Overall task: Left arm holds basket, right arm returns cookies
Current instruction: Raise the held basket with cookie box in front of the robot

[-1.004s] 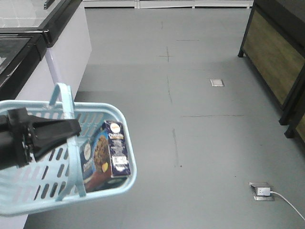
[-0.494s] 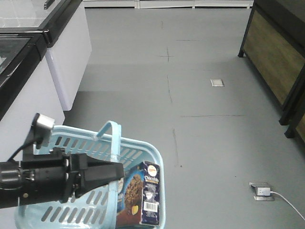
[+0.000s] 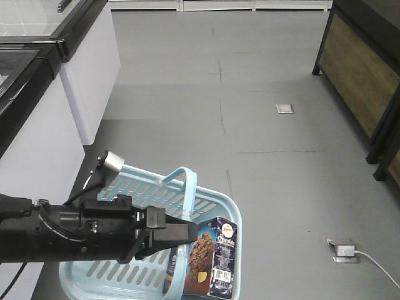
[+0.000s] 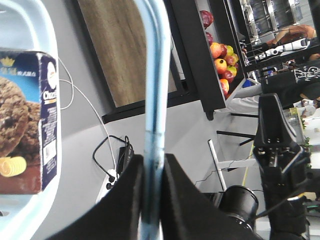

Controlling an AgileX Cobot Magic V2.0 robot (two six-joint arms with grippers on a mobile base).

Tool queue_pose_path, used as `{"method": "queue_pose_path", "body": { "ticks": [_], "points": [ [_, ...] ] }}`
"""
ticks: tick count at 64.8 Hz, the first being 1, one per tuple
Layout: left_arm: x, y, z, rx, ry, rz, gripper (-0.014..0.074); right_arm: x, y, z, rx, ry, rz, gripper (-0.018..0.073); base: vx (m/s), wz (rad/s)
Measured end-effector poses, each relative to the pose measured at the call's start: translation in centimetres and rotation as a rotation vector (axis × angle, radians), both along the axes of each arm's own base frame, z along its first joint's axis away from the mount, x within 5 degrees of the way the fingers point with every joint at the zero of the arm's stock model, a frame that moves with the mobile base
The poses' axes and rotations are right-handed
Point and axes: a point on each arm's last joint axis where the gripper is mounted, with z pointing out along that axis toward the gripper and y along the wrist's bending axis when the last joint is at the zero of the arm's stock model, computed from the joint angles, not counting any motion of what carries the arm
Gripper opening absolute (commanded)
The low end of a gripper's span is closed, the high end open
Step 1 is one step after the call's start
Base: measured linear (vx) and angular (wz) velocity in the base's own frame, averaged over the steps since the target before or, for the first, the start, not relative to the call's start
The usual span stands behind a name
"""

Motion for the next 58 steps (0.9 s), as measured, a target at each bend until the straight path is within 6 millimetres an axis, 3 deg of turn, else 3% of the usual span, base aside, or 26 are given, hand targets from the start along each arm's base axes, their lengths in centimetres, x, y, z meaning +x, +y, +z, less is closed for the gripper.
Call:
{"method": "queue_pose_path", "body": {
  "ticks": [58],
  "points": [
    [0.08,-0.16,-0.31,0.001,0.011,-0.012,-0.0006,0.0,0.0,0.0,0.0,0.0,0.0,-0.0011,0.0,0.0]
  ]
}}
